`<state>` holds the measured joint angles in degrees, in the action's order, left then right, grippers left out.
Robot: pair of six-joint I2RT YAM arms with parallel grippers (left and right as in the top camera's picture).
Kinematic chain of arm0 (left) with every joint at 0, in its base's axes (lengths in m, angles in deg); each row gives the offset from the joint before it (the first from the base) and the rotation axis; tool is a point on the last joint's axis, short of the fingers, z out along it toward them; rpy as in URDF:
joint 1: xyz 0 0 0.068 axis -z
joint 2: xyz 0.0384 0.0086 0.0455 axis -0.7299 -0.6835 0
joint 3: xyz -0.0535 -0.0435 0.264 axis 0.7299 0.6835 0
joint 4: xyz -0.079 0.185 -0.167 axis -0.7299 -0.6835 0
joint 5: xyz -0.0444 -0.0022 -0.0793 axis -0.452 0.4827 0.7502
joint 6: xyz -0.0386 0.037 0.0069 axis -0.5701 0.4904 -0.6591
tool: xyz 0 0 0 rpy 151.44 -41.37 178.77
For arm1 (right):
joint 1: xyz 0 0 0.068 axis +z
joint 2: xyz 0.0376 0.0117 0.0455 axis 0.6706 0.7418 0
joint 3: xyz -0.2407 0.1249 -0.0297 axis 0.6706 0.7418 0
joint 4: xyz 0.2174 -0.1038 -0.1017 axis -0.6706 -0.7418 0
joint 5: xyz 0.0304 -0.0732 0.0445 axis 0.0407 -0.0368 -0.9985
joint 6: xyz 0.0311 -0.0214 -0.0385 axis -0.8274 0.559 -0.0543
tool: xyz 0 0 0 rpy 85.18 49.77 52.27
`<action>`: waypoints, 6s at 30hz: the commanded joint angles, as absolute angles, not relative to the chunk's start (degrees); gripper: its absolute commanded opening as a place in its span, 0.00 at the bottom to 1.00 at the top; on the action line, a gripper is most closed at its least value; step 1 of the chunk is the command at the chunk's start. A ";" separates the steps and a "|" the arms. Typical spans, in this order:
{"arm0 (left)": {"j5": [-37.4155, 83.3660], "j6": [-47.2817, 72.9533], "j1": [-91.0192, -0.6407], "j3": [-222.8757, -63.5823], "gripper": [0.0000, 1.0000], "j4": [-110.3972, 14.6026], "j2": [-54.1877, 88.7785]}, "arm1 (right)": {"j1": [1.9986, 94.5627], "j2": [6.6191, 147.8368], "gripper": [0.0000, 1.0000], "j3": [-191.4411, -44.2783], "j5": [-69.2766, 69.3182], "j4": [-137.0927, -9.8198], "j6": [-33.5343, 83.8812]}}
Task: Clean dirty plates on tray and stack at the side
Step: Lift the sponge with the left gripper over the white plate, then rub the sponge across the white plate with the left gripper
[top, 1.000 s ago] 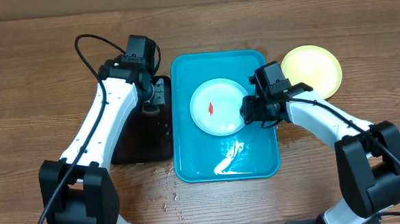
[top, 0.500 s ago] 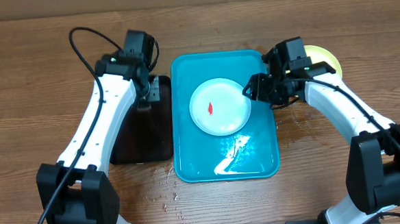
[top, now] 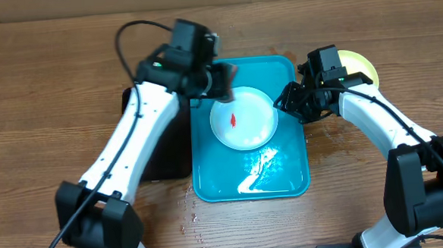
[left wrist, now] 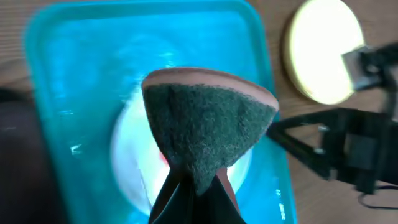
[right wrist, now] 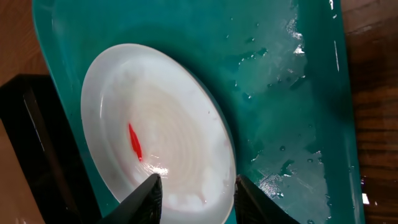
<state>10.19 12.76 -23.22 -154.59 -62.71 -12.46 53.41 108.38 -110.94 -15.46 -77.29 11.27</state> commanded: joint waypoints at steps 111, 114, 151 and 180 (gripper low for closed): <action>-4.65 11.21 -23.09 -150.49 0.04 -64.21 -26.12 | 66.54 109.39 0.04 -98.77 -1.00 -55.92 -2.98; -4.63 12.82 -23.07 -150.49 0.04 -63.80 -28.27 | 66.54 109.39 0.04 -98.77 -1.00 -55.87 -2.98; -2.60 16.28 -23.94 -152.52 0.04 -60.96 -28.31 | 66.54 109.39 0.04 -98.77 -1.87 -54.82 -2.96; 18.01 19.32 -25.91 -165.70 0.04 -67.65 -30.45 | 66.54 109.39 0.04 -98.77 -1.87 -54.78 -2.93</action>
